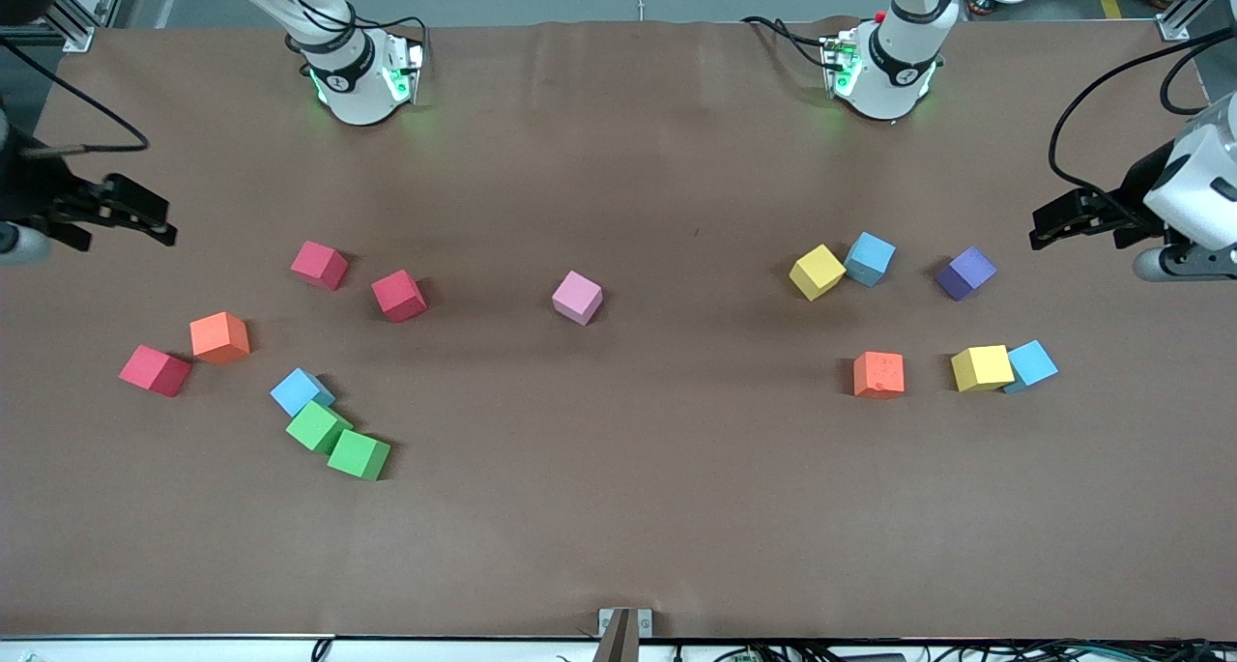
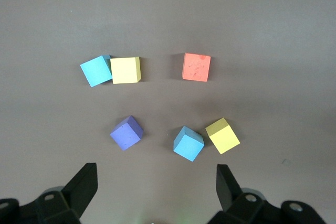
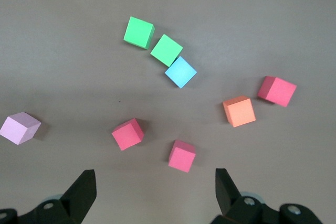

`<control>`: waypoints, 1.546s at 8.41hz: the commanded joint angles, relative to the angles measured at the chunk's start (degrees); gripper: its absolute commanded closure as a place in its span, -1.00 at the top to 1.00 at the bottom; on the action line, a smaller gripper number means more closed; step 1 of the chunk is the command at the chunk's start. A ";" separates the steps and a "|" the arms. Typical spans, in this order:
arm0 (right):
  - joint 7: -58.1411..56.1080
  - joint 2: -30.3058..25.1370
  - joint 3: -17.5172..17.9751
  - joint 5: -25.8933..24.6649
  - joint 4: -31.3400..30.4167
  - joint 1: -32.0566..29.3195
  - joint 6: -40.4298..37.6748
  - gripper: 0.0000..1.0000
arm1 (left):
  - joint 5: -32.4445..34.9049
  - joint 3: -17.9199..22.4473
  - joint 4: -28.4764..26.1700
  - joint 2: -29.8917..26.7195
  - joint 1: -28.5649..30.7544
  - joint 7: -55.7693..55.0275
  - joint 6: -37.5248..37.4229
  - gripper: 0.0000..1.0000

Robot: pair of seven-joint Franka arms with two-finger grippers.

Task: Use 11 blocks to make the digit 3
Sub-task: 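Reach the lavender cube with the right gripper while the left gripper reaches orange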

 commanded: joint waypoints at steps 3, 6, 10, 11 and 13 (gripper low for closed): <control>13.42 -0.08 0.03 4.76 -1.51 5.39 0.30 1.00 | -0.79 -1.25 -1.14 2.31 -1.69 -1.52 1.23 0.99; 26.07 1.24 0.03 6.18 -7.36 11.88 6.40 1.00 | -0.97 -1.43 -7.73 3.79 -1.60 -1.52 10.43 0.99; 42.04 1.24 0.12 6.55 -18.01 22.61 20.58 1.00 | -0.79 -1.43 -8.72 16.34 -2.82 -1.61 26.16 0.99; 43.97 1.24 0.12 6.72 -20.82 24.02 23.04 1.00 | -0.79 -1.43 -8.80 19.33 -2.92 -1.52 29.77 0.99; 51.59 1.50 0.12 8.65 -27.32 29.28 33.73 1.00 | -0.79 -1.43 -9.50 23.47 -3.61 -1.69 35.75 0.99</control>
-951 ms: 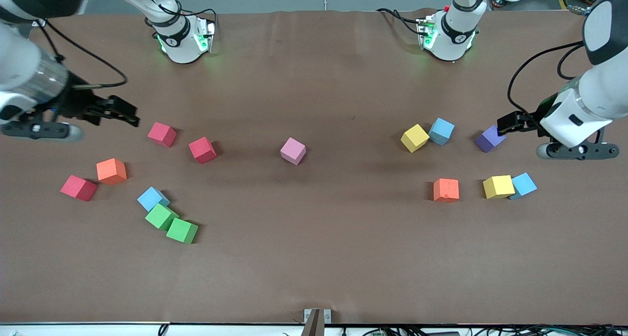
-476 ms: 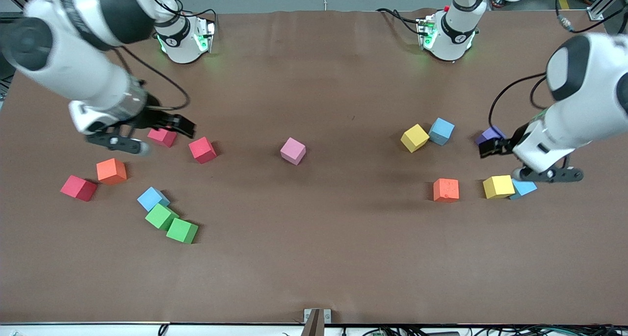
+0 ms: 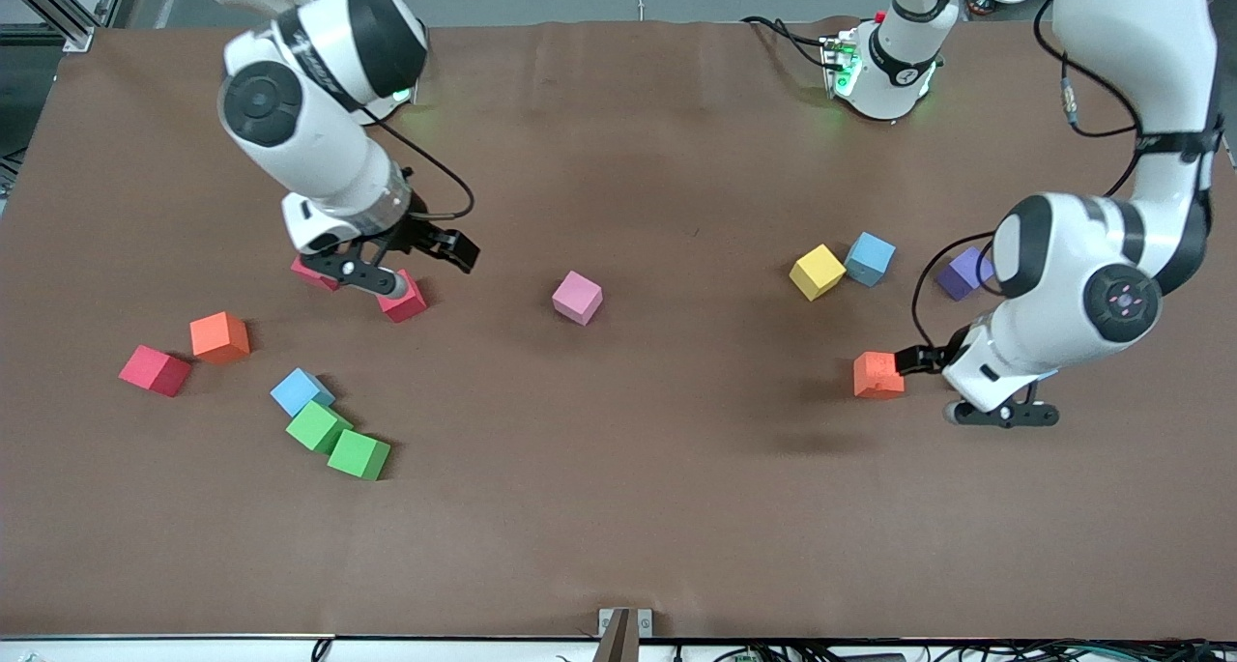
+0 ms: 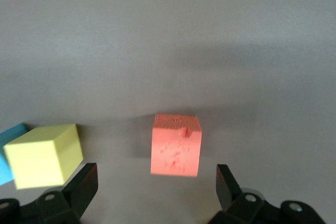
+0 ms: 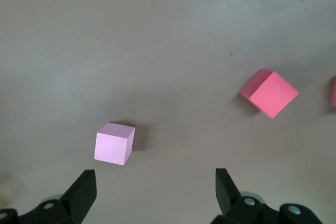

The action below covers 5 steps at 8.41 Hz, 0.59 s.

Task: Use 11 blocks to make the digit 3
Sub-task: 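Reach the lavender cube with the right gripper while the left gripper reaches orange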

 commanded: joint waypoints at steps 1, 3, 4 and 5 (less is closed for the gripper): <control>8.49 1.29 -0.43 0.99 -4.96 5.46 9.12 1.00 | -0.55 -0.01 -3.44 1.82 -1.62 -1.90 7.67 0.99; 15.27 7.70 -0.52 0.99 -4.79 10.56 18.43 1.00 | -0.55 -0.01 -12.05 2.18 -2.07 -3.31 19.90 0.99; 16.60 10.69 -0.60 0.99 -4.61 12.49 21.78 1.00 | -0.38 -0.01 -13.22 3.14 -2.07 -3.32 22.20 0.99; 18.71 12.99 -0.52 0.99 -4.26 13.73 22.95 1.00 | -0.11 -0.01 -13.32 3.58 -2.07 -3.32 22.40 0.99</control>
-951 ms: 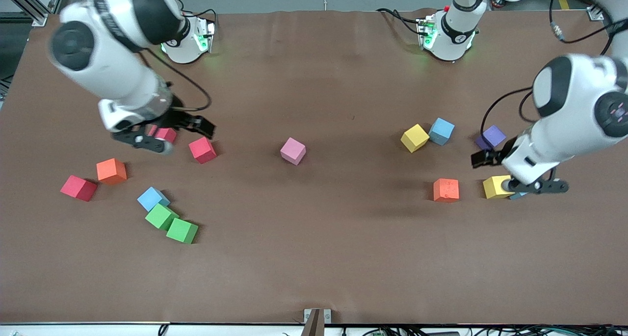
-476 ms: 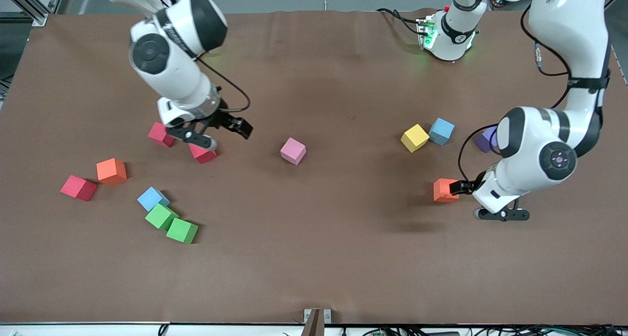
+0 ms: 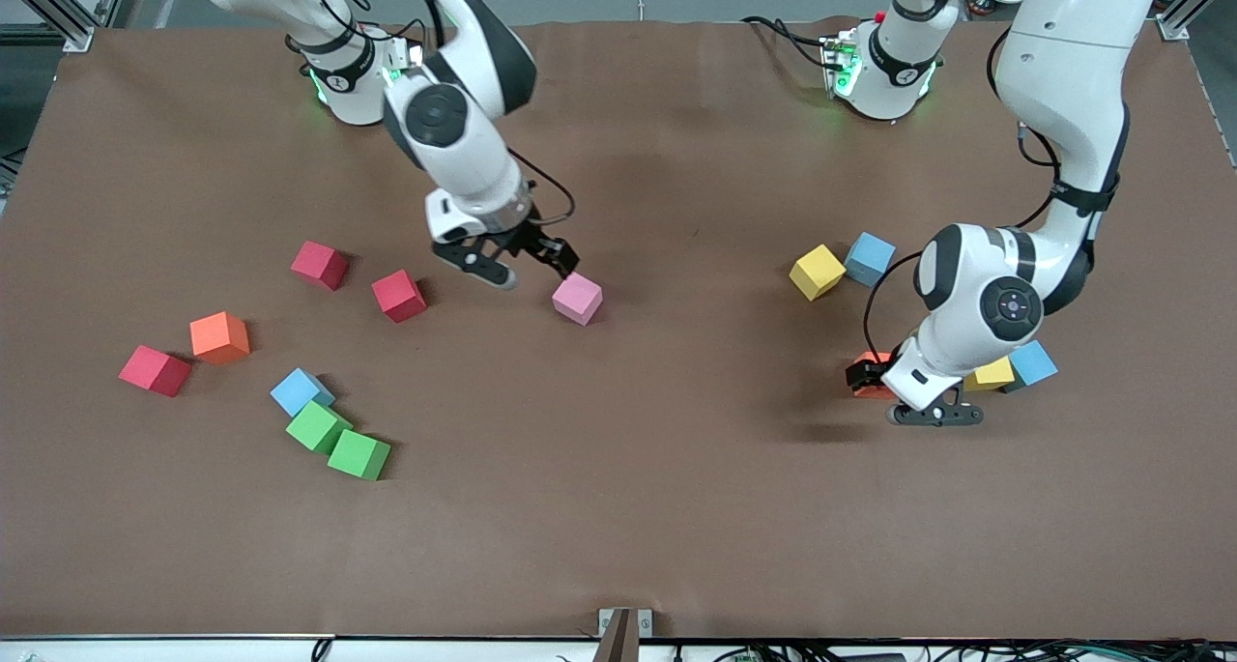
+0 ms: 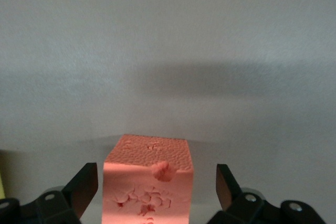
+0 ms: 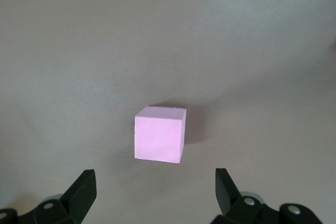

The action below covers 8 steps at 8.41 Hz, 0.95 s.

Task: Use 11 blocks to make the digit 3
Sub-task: 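Grasp the lavender cube with the right gripper while the left gripper grasps orange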

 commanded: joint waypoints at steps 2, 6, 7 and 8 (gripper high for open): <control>4.67 6.65 -0.63 0.45 1.71 2.84 3.17 1.00 | 0.15 0.13 -0.90 -0.20 -0.01 0.02 1.04 0.91; 7.05 13.34 -0.80 0.45 6.98 3.02 3.61 1.00 | 1.91 0.13 -0.72 0.15 0.17 0.89 0.95 0.30; 7.05 13.95 -0.98 0.19 6.99 3.02 3.61 1.00 | 1.91 0.05 -0.63 0.06 0.34 0.63 0.52 0.03; 7.05 14.57 -1.07 0.10 6.99 3.10 3.70 1.00 | 1.91 0.04 -0.29 -0.46 0.26 -0.15 0.34 -0.13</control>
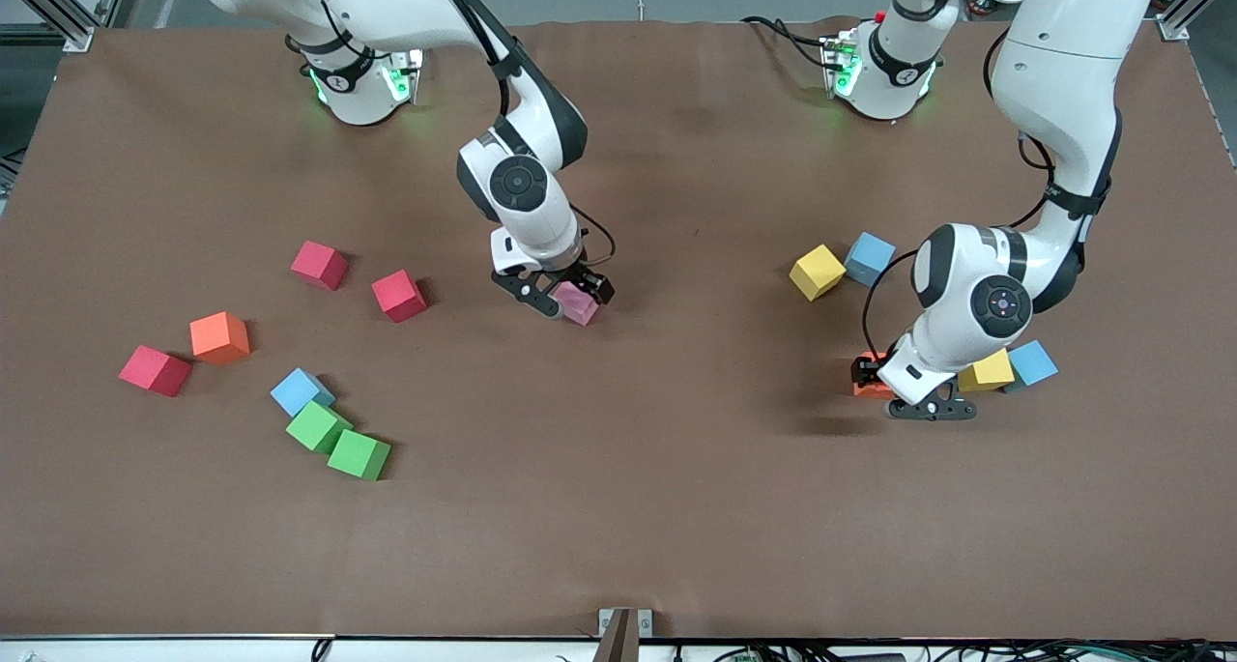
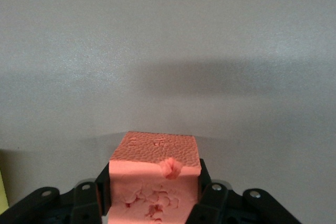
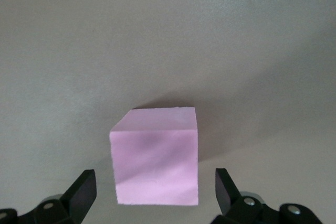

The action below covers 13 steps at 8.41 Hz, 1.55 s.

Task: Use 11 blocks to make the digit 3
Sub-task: 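Grasp the lavender cube with the right gripper while the left gripper grasps orange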

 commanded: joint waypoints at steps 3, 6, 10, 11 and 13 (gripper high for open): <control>0.98 2.46 -0.87 -0.18 1.86 0.80 0.09 1.00 | 0.83 -0.98 9.19 -1.35 -2.16 -15.10 -13.12 -0.14; 1.07 3.25 -0.96 -0.18 2.40 0.54 0.01 -0.38 | 0.74 -1.33 10.82 -2.57 -8.83 -37.35 -14.94 -0.13; 1.07 -0.06 -0.96 -0.27 1.53 -1.21 -1.65 -0.99 | 0.13 -1.60 10.55 -3.28 -17.27 -58.10 -17.41 -0.13; 1.59 -4.00 -0.96 -0.27 0.74 -3.14 -6.62 -0.99 | 0.04 -2.47 10.29 -3.19 -17.73 -62.94 -17.41 -0.13; 7.36 -12.09 -0.96 -0.27 -1.62 -7.53 -13.61 -0.99 | 0.04 -6.16 10.20 -2.58 -17.99 -73.58 -17.32 -0.13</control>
